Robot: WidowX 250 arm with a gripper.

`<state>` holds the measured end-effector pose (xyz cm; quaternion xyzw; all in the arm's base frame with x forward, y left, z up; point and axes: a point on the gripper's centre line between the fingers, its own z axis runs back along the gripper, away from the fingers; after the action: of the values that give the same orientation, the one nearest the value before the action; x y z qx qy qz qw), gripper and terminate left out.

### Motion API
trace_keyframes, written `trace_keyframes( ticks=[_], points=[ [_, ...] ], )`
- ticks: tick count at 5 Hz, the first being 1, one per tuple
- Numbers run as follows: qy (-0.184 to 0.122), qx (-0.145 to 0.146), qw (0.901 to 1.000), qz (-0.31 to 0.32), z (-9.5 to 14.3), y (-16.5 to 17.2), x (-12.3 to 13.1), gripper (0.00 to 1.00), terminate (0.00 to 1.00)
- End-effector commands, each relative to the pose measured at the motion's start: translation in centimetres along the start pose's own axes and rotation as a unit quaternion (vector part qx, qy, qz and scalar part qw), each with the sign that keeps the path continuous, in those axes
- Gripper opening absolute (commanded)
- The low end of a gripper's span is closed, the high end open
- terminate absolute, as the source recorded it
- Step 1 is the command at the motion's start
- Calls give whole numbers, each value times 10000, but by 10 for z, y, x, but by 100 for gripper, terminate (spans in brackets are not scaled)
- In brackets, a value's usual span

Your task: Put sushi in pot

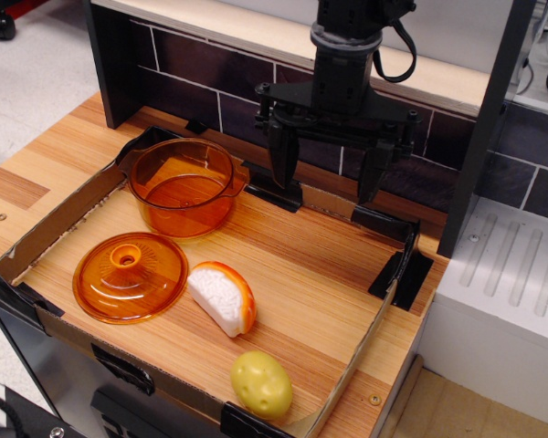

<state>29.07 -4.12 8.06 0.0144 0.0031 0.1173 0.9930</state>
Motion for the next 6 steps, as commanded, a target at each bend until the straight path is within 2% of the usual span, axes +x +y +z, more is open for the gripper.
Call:
trace_keyframes(
  ticks=[1,2,3,4,5,6],
  points=[
    [0,0,10000,0,0,0,0,100,0],
    [-223,-216,9982,521,10,9,-6,100,0],
    [-292,-450,9907,1252,23,25,-9,100,0],
    [-671,-388,9804,1814,31,43,-21,100,0],
    [-546,-263,9683,2424,20,53,-42,100,0],
    [-526,-215,9614,2693,10,56,-60,100,0]
  ],
)
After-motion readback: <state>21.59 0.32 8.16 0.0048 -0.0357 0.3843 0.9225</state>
